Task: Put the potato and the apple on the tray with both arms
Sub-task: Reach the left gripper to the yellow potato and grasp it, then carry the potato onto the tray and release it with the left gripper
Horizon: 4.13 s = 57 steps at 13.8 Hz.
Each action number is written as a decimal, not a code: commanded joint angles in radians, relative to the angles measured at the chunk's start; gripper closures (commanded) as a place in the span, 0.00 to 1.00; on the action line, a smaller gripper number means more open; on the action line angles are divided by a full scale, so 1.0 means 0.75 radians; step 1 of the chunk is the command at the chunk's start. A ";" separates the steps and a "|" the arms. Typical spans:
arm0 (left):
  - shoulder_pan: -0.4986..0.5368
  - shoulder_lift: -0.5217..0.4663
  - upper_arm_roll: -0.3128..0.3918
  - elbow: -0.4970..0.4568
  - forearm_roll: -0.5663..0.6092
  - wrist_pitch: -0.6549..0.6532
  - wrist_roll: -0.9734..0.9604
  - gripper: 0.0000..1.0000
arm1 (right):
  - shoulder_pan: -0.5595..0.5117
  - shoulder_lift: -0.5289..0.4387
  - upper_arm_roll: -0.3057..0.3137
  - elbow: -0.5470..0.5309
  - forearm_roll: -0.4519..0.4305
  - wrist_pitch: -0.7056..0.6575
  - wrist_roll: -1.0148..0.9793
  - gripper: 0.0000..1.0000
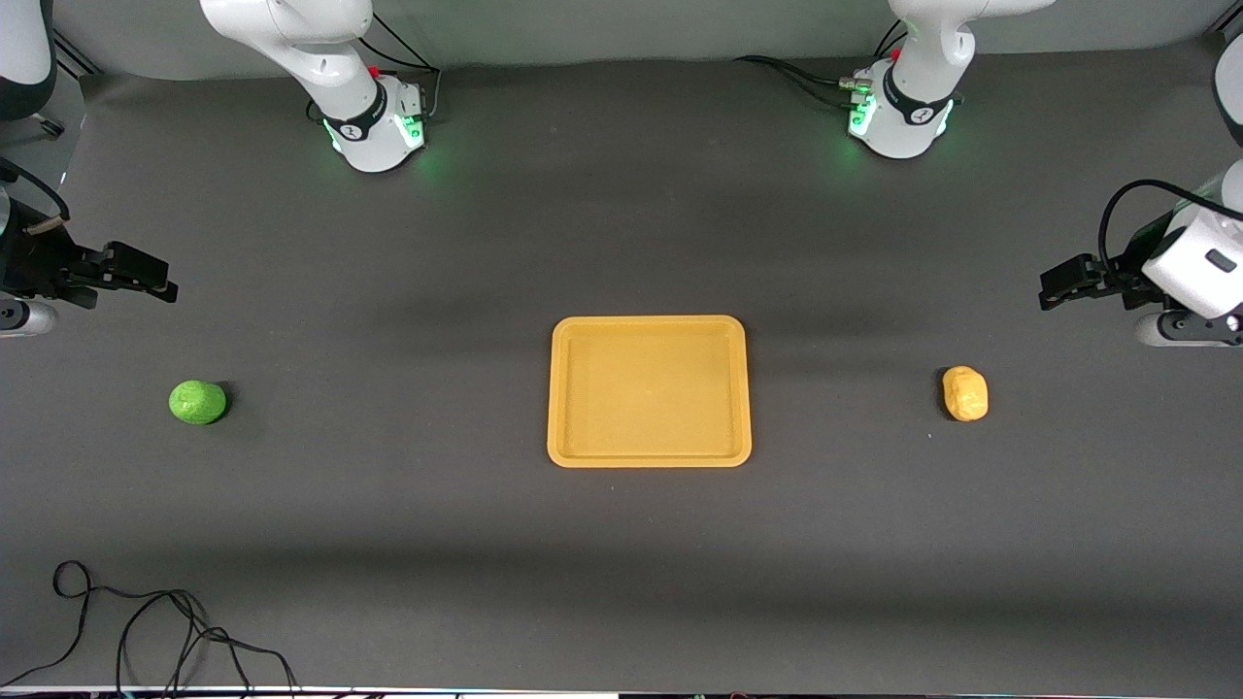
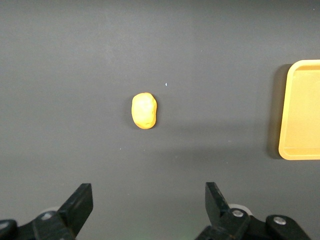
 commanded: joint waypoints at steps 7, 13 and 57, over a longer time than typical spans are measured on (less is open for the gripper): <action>0.005 0.064 0.012 -0.079 0.036 -0.045 0.036 0.01 | -0.017 0.024 0.009 0.055 0.021 -0.031 0.039 0.00; 0.017 0.326 0.012 -0.275 0.038 0.465 0.087 0.03 | -0.011 0.026 0.009 0.053 0.021 -0.031 0.029 0.00; -0.542 0.804 -0.260 0.081 0.095 0.651 -1.048 0.00 | -0.046 0.265 -0.445 -0.534 0.200 0.973 -0.627 0.00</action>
